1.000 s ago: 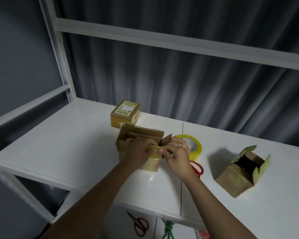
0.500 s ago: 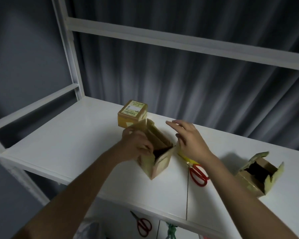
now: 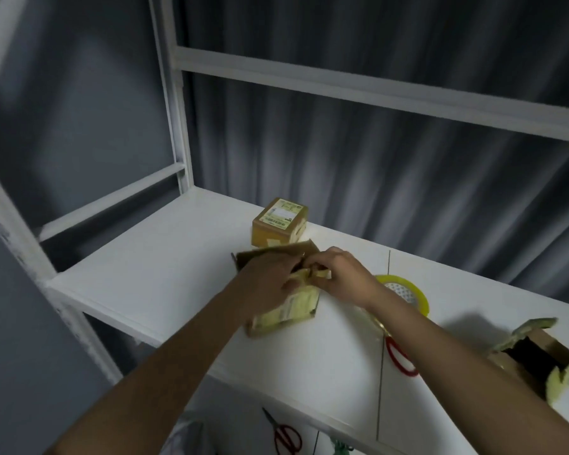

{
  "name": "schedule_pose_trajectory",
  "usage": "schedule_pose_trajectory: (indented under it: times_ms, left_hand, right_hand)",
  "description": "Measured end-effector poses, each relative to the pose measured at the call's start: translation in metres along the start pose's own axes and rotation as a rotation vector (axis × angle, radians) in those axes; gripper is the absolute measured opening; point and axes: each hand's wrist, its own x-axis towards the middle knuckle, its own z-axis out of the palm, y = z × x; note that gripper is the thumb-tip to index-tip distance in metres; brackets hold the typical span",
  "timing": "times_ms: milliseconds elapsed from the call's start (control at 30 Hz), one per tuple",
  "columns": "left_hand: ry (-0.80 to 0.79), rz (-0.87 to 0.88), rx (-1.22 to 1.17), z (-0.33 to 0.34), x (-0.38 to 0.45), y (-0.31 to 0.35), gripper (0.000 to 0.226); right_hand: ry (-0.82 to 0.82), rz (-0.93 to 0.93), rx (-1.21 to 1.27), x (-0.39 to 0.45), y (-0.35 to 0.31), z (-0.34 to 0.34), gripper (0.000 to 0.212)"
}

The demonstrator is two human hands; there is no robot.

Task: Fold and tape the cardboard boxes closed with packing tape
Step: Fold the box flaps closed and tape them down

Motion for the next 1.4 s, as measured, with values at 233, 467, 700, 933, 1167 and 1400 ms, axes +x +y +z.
schedule_pose_trajectory:
  times_ms: [233, 467, 700, 933, 1167, 1400]
  left_hand:
    - [-0.138, -0.111, -0.075, 0.008, 0.007, -0.012, 0.02]
    - [-0.113, -0.087, -0.082, 0.01, 0.012, -0.005, 0.021]
    - [0.044, -0.068, -0.032, 0.025, 0.011, -0.006, 0.036]
    - [0.09, -0.039, 0.02, 0.028, 0.01, -0.011, 0.038]
    - [-0.112, -0.033, -0.095, 0.02, 0.012, -0.022, 0.03]
    - [0.292, 0.007, -0.084, 0.016, 0.017, -0.016, 0.036]
  right_hand:
    - [0.051, 0.123, -0.058, -0.02, 0.006, 0.01, 0.022]
    - [0.122, 0.152, -0.037, -0.021, -0.004, 0.018, 0.017]
    - [0.13, 0.207, -0.033, -0.024, -0.013, 0.019, 0.016]
    - [0.07, 0.2, -0.042, -0.017, -0.018, 0.018, 0.013]
    - [-0.023, 0.133, -0.016, -0.026, -0.012, 0.016, 0.028]
    - [0.151, 0.329, 0.392, -0.02, -0.006, 0.004, 0.015]
